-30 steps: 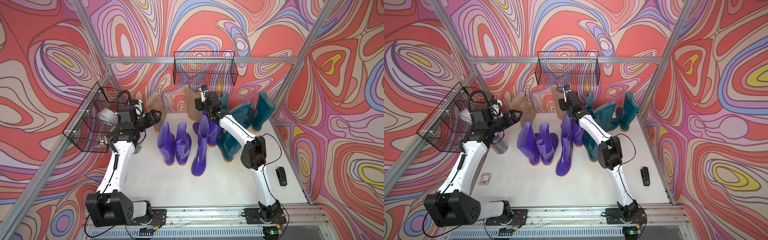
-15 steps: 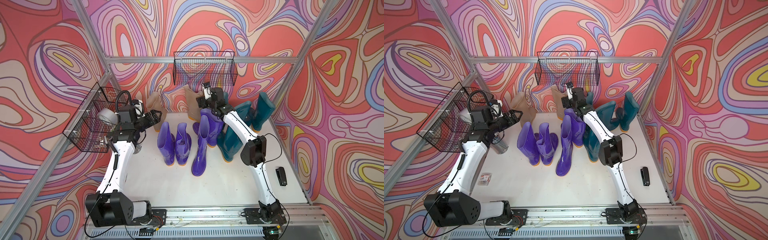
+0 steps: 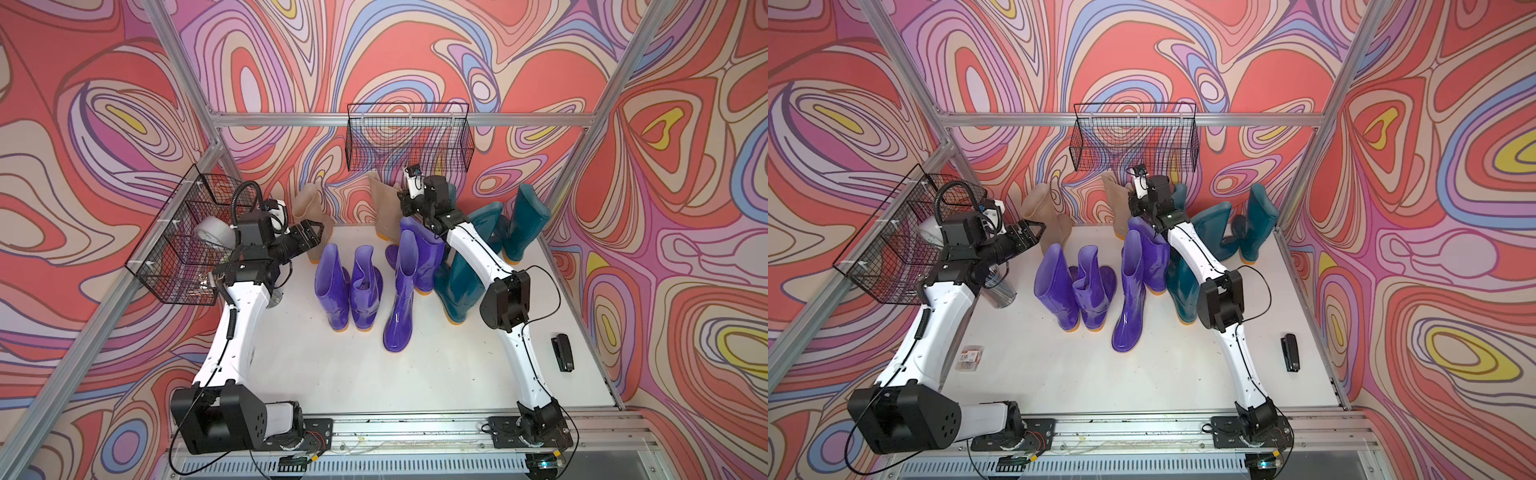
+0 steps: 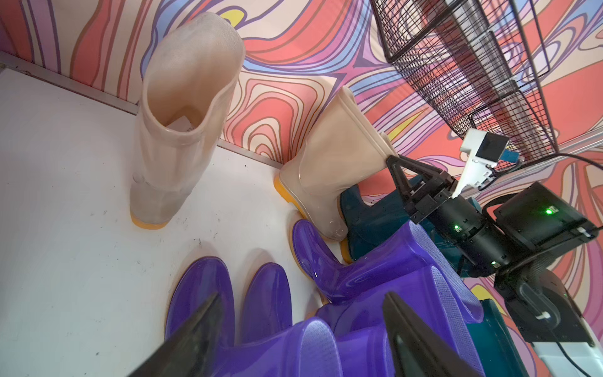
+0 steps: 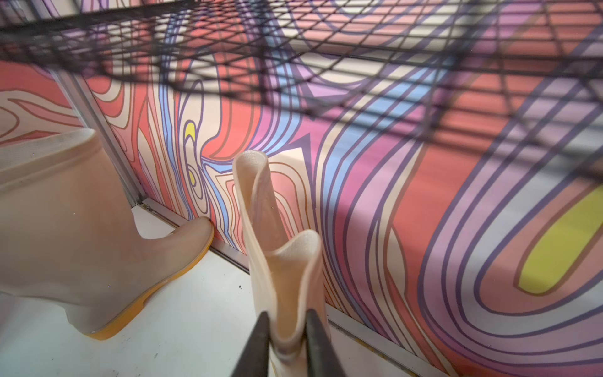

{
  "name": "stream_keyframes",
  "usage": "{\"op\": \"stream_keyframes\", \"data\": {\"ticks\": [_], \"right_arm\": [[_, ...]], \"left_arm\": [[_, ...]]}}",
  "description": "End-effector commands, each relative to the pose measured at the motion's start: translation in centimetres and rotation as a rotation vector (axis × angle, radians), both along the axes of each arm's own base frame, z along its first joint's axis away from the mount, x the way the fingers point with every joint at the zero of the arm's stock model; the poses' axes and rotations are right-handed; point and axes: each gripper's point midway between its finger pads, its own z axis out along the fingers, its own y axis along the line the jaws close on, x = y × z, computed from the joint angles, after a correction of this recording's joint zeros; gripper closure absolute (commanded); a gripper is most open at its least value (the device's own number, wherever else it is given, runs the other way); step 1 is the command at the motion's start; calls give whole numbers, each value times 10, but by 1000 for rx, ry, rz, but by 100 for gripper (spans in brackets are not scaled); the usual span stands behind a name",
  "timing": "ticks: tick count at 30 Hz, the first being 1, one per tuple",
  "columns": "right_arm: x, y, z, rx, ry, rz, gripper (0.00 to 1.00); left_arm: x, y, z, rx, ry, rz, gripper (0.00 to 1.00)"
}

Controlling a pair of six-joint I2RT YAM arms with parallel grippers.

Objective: Match and arrange rain boots in pairs
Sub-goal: Pair a pair of rain boots at the center of the board.

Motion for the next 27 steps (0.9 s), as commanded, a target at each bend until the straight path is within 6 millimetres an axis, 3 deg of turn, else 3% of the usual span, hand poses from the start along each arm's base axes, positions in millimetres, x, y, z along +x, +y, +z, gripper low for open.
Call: {"op": "stream_keyframes", "data": {"ticks": [1,2,6,15,21,27], "right_arm": [[13,9,-45,39,24,-7,96],[10,11,-45,34,24,-3,100],[-8,24,-39,46,5,11,100],[-46,74,26,-10,-145,-12,100],[-53,108,34,-70,-195,0,100],[-47,104,62,-67,-289,-57,100]], "left_arm": [[2,4,2,-2,-20,12,21],[2,4,2,-2,-20,11,21],[2,5,2,-11,-16,13,22],[2,4,11,-24,-54,6,23],[1,4,12,-21,-58,12,23],[2,4,7,-29,-47,9,24]]}}
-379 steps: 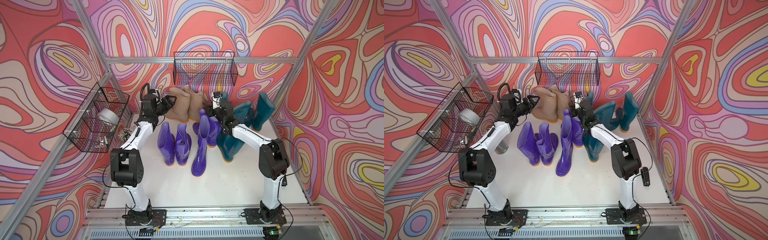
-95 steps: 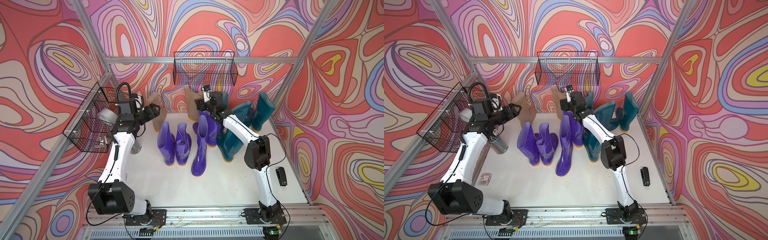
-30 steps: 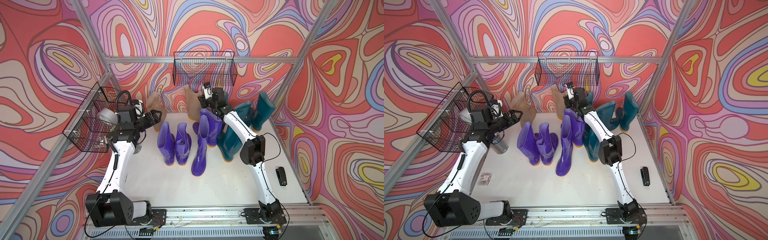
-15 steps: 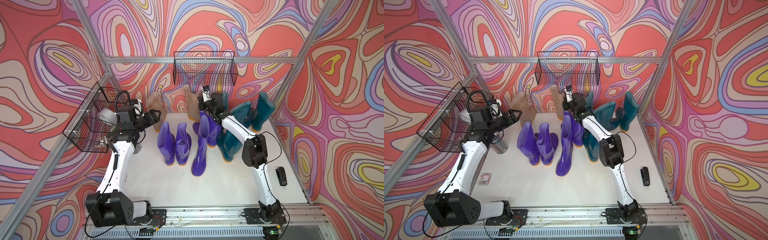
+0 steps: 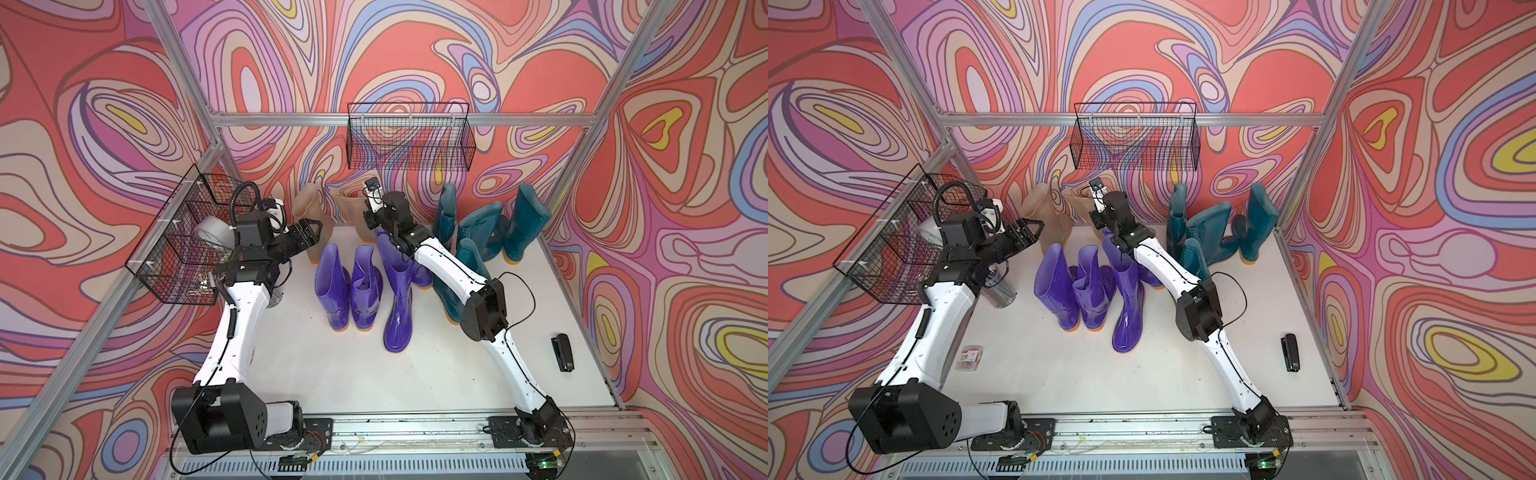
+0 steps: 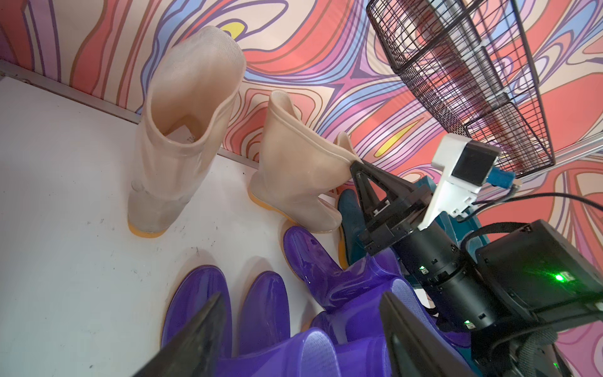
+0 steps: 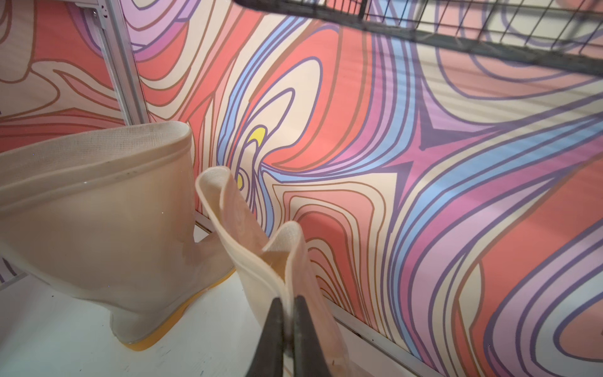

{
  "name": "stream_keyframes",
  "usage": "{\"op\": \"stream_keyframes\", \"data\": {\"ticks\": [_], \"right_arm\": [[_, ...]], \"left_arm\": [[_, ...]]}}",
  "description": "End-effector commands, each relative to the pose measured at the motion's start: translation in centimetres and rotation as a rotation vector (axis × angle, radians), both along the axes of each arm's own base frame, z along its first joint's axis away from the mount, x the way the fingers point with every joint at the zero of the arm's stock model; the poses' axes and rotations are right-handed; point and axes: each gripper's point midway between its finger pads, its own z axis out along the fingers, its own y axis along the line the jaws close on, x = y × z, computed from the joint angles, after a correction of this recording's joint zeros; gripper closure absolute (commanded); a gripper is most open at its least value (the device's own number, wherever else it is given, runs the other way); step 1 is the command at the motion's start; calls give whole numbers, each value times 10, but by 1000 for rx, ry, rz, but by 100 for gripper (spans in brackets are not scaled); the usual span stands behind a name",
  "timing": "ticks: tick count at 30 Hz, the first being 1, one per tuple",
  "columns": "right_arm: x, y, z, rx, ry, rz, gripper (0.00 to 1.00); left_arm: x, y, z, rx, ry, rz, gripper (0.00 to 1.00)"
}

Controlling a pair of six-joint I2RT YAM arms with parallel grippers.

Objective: Match and arrange rain boots in pairs
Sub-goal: Pair a pair of rain boots at the center of the board.

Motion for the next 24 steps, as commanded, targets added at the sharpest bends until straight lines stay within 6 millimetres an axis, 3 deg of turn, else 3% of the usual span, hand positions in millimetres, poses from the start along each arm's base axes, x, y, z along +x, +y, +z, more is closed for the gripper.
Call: {"op": "stream_keyframes", "data": {"ticks": [1,8,10,18,24], "right_arm": [[0,-8,50,36,-134,-50,100],[2,-40,96,115,-195,-123,100],[-3,-37,105,144,-188,-89,100],[-26,-8,94,221,-111,128,100],[-35,-15,82,215,-88,164,100]], "left_arm": [[-2,0,5,-15,-25,-3,24],[-3,0,7,-17,-29,-7,24],[-2,-1,7,-23,-29,-8,24],[2,-7,3,-11,-16,-65,22],[16,-24,-3,31,14,-174,16]]}}
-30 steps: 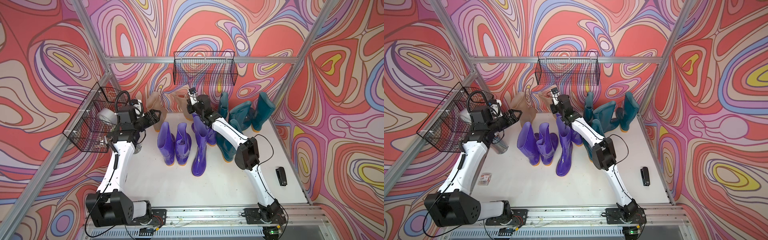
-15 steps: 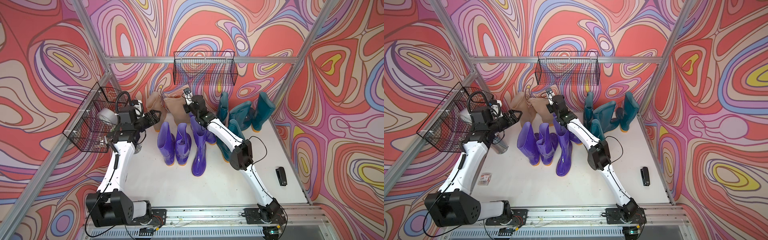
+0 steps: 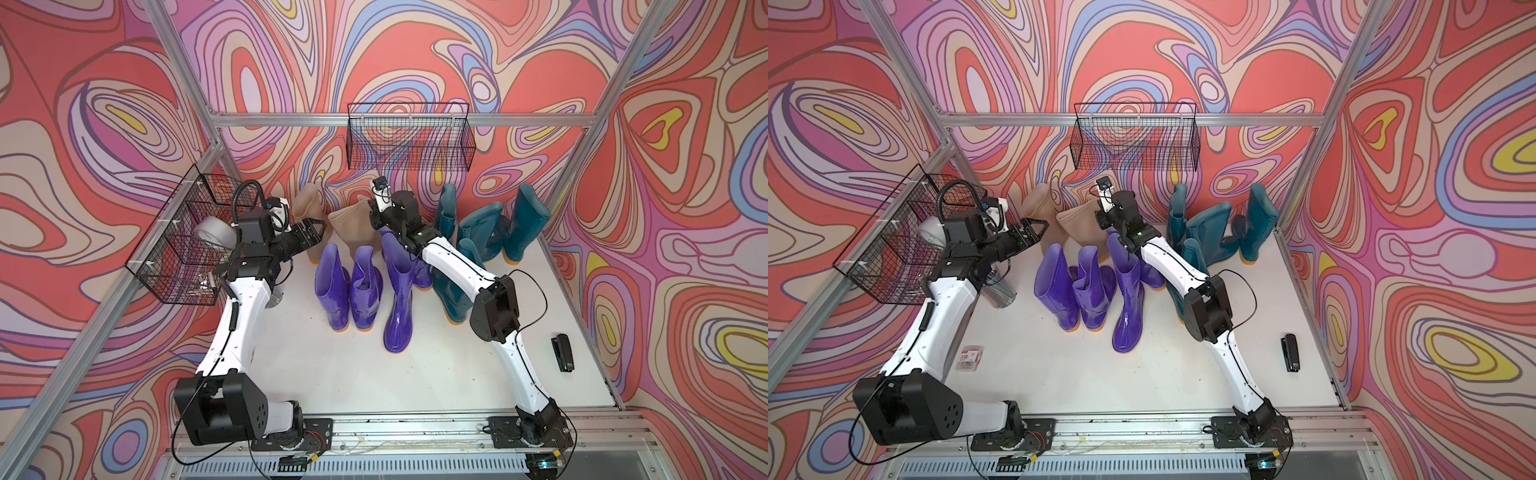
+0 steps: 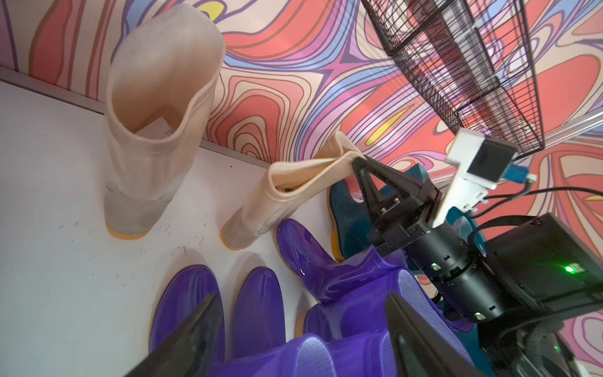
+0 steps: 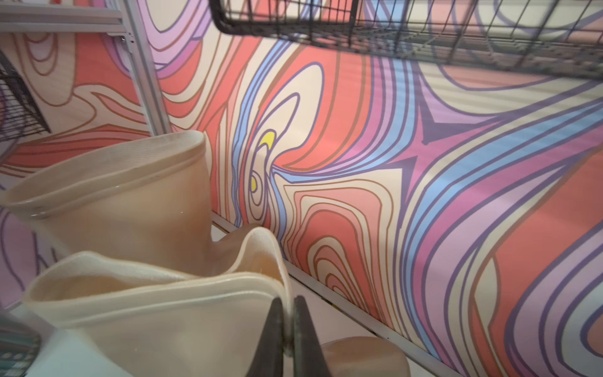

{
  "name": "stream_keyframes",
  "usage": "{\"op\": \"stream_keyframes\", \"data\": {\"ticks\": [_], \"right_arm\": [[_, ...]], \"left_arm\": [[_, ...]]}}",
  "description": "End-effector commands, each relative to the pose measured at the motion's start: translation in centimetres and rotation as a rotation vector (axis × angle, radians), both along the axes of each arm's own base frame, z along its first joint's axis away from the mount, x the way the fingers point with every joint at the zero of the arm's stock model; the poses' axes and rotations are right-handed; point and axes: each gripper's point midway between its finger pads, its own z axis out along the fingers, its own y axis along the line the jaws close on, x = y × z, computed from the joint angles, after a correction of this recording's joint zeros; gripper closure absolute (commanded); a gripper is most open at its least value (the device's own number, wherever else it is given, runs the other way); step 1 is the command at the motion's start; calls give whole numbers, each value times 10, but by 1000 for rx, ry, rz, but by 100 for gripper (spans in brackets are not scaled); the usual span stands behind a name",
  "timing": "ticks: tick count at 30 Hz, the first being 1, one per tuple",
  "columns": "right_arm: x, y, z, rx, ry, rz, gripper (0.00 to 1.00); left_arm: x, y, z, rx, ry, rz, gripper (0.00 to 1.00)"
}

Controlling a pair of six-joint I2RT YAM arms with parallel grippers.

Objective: Match and arrange rain boots in pairs
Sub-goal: Pair a pair of rain boots at the center of the board.

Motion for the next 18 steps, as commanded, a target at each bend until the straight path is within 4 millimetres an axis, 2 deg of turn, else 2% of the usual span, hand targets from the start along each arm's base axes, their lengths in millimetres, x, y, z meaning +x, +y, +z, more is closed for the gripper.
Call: {"op": "stream_keyframes", "data": {"ticks": [1,3,4,6,11,15,18], "right_arm": [[-16,-9,76,137,-143,48,100],[-10,-20,75,147,-129,40,100],[-7,-25,75,160,-118,35,100],[-1,-33,73,182,-107,29,100],[1,-35,63,174,-73,65,100],[-1,-34,51,149,-59,90,100],[0,-36,43,141,-48,94,100]], "left_arm": [[7,-19,1,50,7,-105,14],[12,-30,2,111,17,-145,10],[15,-37,2,165,14,-170,5],[21,-49,4,299,-4,-211,3],[47,-41,-8,489,-73,-206,1],[63,-48,-14,506,-133,-247,0],[75,-46,-20,540,-139,-246,0]]}}
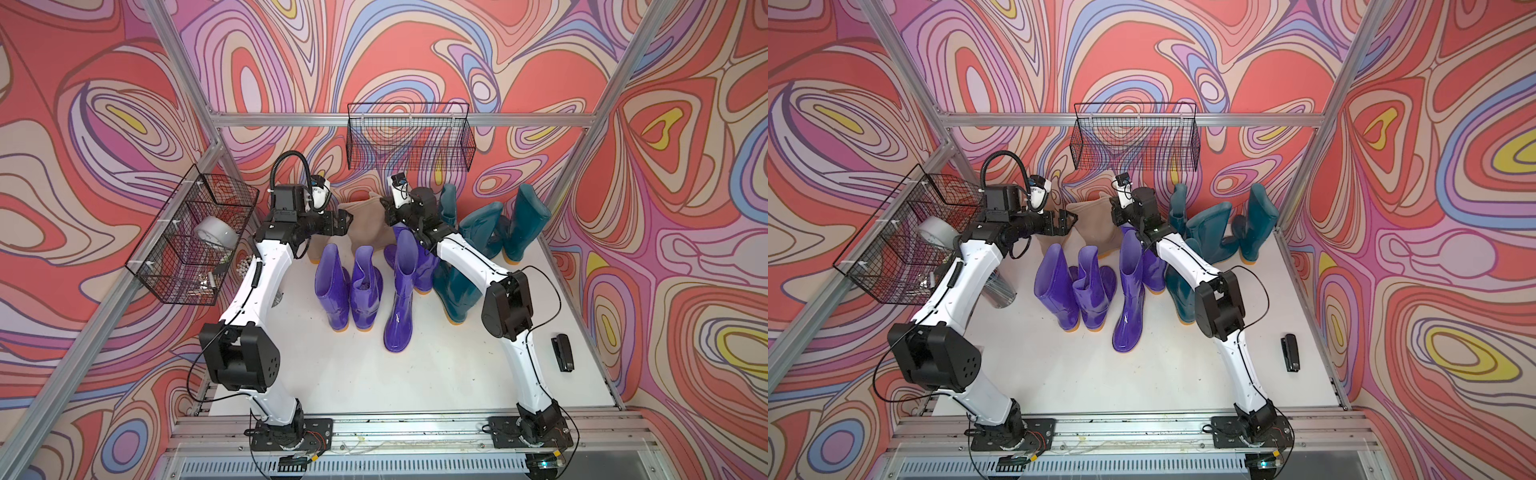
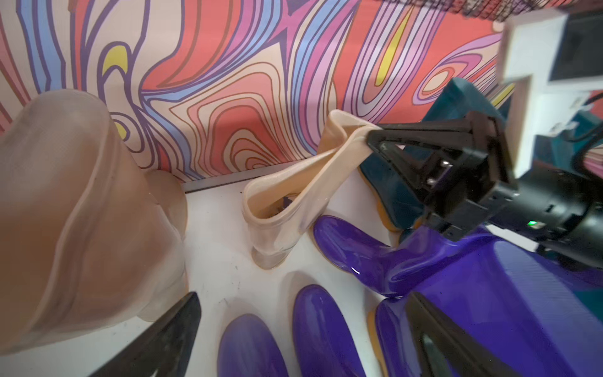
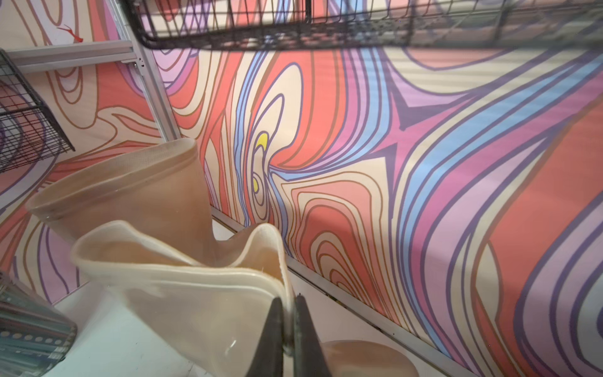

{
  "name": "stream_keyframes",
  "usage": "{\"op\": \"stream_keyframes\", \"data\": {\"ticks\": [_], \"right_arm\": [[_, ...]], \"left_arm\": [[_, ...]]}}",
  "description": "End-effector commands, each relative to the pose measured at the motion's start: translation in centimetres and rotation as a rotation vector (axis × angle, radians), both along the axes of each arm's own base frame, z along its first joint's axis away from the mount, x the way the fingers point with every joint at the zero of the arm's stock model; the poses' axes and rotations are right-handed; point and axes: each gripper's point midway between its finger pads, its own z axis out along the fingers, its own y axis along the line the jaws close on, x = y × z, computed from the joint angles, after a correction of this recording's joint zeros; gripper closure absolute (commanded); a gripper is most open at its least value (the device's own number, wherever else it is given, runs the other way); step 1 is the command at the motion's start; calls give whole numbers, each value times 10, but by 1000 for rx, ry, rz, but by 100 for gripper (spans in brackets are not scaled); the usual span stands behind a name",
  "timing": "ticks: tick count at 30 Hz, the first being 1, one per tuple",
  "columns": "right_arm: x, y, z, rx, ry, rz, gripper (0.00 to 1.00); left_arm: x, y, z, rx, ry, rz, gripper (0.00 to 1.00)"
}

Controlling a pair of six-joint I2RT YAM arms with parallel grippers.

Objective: Match and arrange rain boots in pairs
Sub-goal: Pair a pair of rain boots at the center of the board.

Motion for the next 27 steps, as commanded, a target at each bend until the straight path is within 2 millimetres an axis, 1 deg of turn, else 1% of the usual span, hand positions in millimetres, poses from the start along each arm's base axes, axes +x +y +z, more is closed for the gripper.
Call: {"op": "stream_keyframes", "data": {"ticks": [1,7,10,15,17,20,21,22,25,27], "right_arm": [[-13,-2,47,57,-94,36,100],[-11,-5,42,56,-87,38,100],[-13,-6,41,46,-86,44,100],[-17,-10,41,43,-87,56,100],[-16,-13,40,46,-84,57,100],[-12,-17,40,57,-78,53,100],[-10,-19,42,66,-75,54,100],[-9,-19,41,72,-69,54,100],[-3,-21,44,88,-65,52,100],[-1,-20,44,98,-53,55,100]], "left_arm": [[17,1,-6,72,-56,-39,0],[40,-18,-12,15,-59,-132,1],[52,-21,-14,6,-70,-136,2],[63,-25,-29,-11,-48,-155,9],[64,-30,-32,-38,-43,-175,17],[61,-38,-30,-77,-42,-213,32],[60,-40,-29,-82,-40,-222,39],[58,-42,-29,-84,-40,-232,46],[51,-47,-30,-72,-39,-256,73],[50,-50,-34,-62,-27,-266,94]]}}
